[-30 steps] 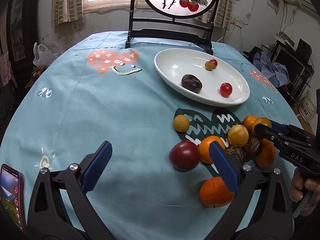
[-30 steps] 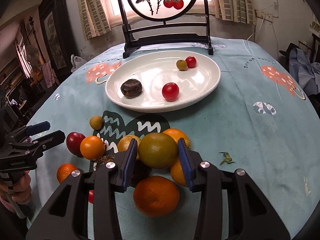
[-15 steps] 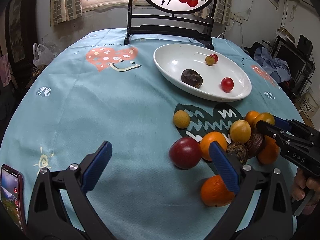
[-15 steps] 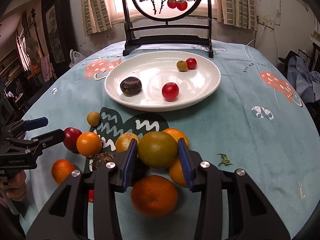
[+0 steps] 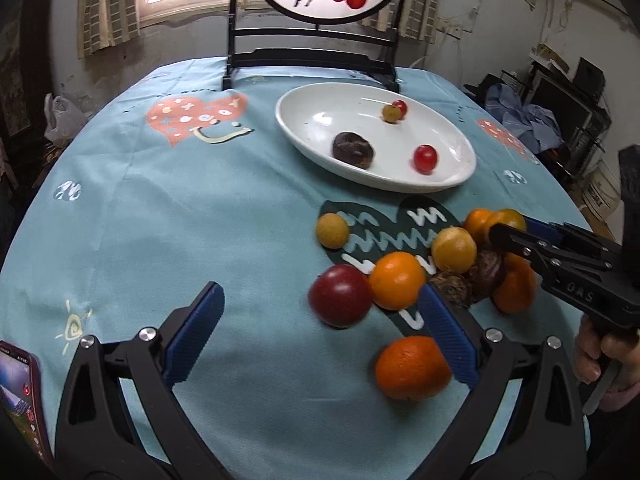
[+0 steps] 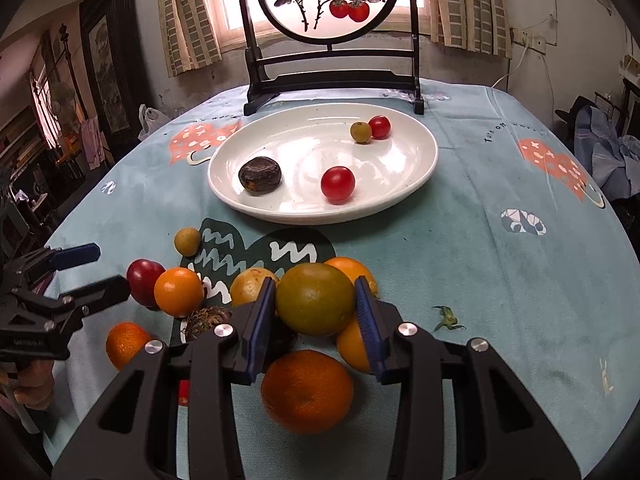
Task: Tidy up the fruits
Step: 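Grasp an orange with the left tool while the right grasps a yellow tomato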
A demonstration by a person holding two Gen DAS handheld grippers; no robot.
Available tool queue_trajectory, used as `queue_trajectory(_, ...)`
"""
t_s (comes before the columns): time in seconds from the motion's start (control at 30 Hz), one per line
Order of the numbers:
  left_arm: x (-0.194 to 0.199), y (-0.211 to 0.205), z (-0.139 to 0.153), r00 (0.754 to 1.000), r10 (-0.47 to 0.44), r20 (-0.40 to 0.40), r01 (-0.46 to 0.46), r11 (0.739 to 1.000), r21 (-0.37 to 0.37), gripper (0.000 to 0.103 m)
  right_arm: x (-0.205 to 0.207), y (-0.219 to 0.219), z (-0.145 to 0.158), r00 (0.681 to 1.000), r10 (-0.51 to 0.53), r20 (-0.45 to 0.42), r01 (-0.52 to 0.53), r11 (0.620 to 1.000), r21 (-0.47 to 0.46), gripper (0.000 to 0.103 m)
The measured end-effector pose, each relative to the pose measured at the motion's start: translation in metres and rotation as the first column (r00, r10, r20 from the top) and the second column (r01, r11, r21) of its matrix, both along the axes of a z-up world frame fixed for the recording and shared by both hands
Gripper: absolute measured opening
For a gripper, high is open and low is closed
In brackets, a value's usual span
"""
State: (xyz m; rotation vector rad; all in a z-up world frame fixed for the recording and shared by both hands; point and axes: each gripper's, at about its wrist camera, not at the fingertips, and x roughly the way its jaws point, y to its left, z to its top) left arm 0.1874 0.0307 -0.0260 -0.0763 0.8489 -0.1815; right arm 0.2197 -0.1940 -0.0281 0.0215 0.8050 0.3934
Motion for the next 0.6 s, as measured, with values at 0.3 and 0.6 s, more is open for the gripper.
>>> queue_trajectory(0.3,-0.031,-0.046,0.0,0.953,-0.304,0.012,0.302,0.951,0.07,0.084,0.001,-0.009,0.005,1.0,-0.03,0.007,0.03,0.998,0.05,0.04)
queue_trajectory(0.6,-0.021,-0.046,-0.018,0.951,-0.3,-0.072,0.305,0.95,0.069,0.046,0.0,-0.012,0.007,0.999,-0.04,0.018,0.039,0.997,0.059,0.04)
